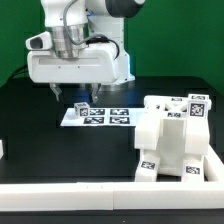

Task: Assemble chair

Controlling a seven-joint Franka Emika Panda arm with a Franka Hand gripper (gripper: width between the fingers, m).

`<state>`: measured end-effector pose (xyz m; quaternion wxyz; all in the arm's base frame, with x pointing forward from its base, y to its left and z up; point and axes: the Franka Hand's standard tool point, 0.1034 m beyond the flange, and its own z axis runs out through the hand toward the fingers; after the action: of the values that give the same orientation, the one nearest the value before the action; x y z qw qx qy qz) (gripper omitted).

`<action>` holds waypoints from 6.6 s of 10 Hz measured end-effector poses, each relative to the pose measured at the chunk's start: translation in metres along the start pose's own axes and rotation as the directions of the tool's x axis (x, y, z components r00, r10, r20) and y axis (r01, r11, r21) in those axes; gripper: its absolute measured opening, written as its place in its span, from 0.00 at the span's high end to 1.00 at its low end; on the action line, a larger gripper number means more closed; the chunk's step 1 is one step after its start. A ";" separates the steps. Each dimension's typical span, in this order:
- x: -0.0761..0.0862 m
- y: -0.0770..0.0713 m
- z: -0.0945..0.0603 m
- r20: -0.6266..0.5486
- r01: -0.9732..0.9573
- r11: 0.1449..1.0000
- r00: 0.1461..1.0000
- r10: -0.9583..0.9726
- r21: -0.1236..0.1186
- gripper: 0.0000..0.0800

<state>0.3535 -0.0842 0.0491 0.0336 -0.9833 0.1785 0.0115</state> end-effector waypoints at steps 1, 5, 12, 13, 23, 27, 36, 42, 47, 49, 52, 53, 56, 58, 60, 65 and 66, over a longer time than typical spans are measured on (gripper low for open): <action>0.000 0.000 0.000 0.001 0.003 1.000 1.000 -0.003 0.000 0.19; -0.031 -0.002 -0.002 0.012 0.150 0.988 0.989 -0.151 0.026 0.19; -0.004 -0.015 0.012 0.147 0.101 0.993 0.983 -0.109 0.062 0.19; 0.001 -0.017 0.010 0.132 0.110 0.992 0.984 -0.117 0.059 0.19; 0.009 -0.003 0.016 0.388 0.082 0.994 0.916 -0.106 0.077 0.19; -0.030 0.004 0.035 0.772 0.003 0.997 0.633 -0.065 0.081 0.19; -0.045 0.007 0.048 0.817 -0.025 0.999 0.576 -0.016 0.038 0.33; -0.041 0.006 0.045 0.817 -0.022 0.999 0.577 -0.020 0.040 0.51; 0.044 -0.024 -0.003 0.761 0.055 0.991 0.636 -0.128 0.122 0.51; 0.042 -0.026 -0.006 0.754 0.068 0.988 0.639 -0.151 0.140 0.51; 0.051 -0.019 0.001 0.767 0.060 0.989 0.626 -0.144 0.137 0.51; 0.077 -0.015 0.008 0.782 0.063 0.990 0.607 -0.141 0.130 0.51; 0.096 0.001 0.033 0.774 0.067 0.991 0.618 -0.136 0.120 0.51; 0.095 0.003 0.034 0.777 0.055 0.992 0.618 -0.120 0.109 0.51; 0.095 0.004 0.034 0.778 0.051 0.993 0.618 -0.114 0.105 0.51; 0.097 0.007 0.037 0.785 0.037 0.995 0.613 -0.094 0.090 0.37; 0.097 0.007 0.037 0.785 0.037 0.995 0.613 -0.094 0.090 0.25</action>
Offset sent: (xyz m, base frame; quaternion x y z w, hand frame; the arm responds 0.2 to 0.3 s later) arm -0.0594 0.0278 -0.0316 0.0600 -0.0048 -0.0915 0.9940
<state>0.4416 -0.1219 0.0084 0.1404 -0.8829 0.1099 0.4344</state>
